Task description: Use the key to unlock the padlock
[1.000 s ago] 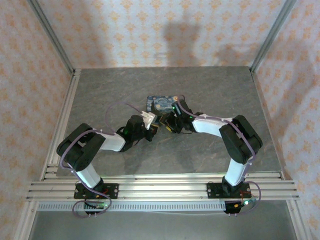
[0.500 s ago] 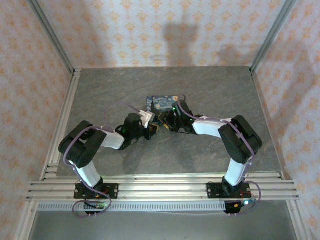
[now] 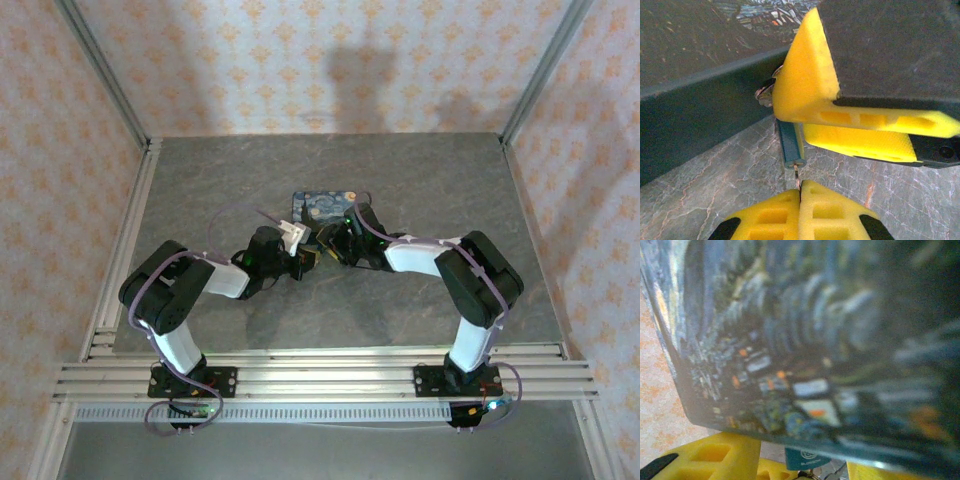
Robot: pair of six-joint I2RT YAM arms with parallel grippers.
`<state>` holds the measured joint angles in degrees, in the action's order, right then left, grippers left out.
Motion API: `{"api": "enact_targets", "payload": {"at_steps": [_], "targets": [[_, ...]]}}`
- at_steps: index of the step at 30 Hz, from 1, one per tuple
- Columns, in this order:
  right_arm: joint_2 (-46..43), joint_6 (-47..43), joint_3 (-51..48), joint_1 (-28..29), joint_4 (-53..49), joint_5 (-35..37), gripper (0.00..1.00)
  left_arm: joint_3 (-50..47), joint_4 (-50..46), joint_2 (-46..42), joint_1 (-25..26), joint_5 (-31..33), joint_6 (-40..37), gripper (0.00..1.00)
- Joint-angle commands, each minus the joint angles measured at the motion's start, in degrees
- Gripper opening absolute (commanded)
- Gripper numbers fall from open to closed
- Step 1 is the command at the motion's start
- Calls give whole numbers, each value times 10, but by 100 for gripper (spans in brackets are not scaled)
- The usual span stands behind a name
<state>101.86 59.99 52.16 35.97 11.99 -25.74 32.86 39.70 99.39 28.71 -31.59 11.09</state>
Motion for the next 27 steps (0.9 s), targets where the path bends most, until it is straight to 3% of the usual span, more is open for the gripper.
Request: {"api": "enact_targets", "payload": {"at_steps": [1, 27], "targets": [[2, -5, -9, 8, 2, 12, 48, 12, 28, 6, -6, -17, 7, 0], [30, -12, -38, 17, 131, -1, 45, 18, 25, 12, -14, -39, 8, 0]]}}
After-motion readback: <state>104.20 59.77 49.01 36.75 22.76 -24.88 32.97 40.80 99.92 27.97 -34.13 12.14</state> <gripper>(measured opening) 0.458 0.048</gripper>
